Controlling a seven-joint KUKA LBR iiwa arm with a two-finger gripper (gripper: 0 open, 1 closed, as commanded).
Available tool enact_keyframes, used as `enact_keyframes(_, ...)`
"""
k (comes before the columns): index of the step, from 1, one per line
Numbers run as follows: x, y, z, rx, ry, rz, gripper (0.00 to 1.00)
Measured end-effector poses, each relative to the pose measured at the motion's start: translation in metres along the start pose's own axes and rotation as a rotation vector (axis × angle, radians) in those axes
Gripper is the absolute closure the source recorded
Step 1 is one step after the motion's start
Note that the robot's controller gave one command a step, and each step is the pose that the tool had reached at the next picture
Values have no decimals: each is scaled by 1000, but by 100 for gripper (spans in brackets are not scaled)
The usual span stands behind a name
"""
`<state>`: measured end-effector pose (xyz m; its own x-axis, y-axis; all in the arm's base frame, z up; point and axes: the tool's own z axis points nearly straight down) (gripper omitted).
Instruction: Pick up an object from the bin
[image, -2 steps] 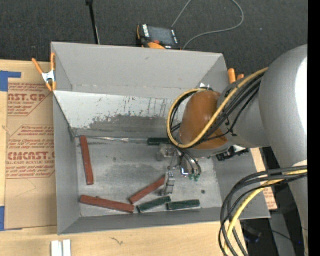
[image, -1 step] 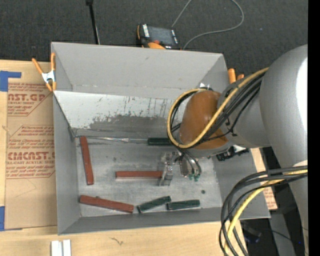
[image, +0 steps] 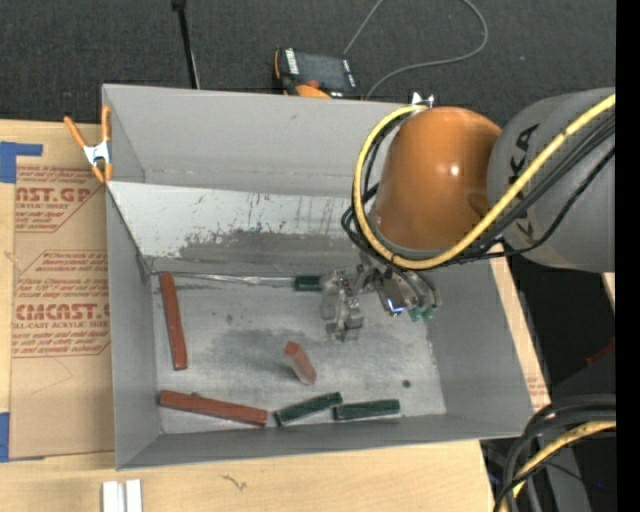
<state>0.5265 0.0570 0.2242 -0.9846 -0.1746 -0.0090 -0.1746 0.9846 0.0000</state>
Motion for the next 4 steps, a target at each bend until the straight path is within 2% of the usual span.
enact_keyframes(1, 1, 0, 3, 0, 6, 1, 0)
enact_keyframes(2, 14, 40, 88, -3, 17, 20, 0)
enact_keyframes(3, -10, 42, 159, -1, 13, -21, 0)
enact_keyframes(4, -11, 42, 155, 0, 8, -21, 100)
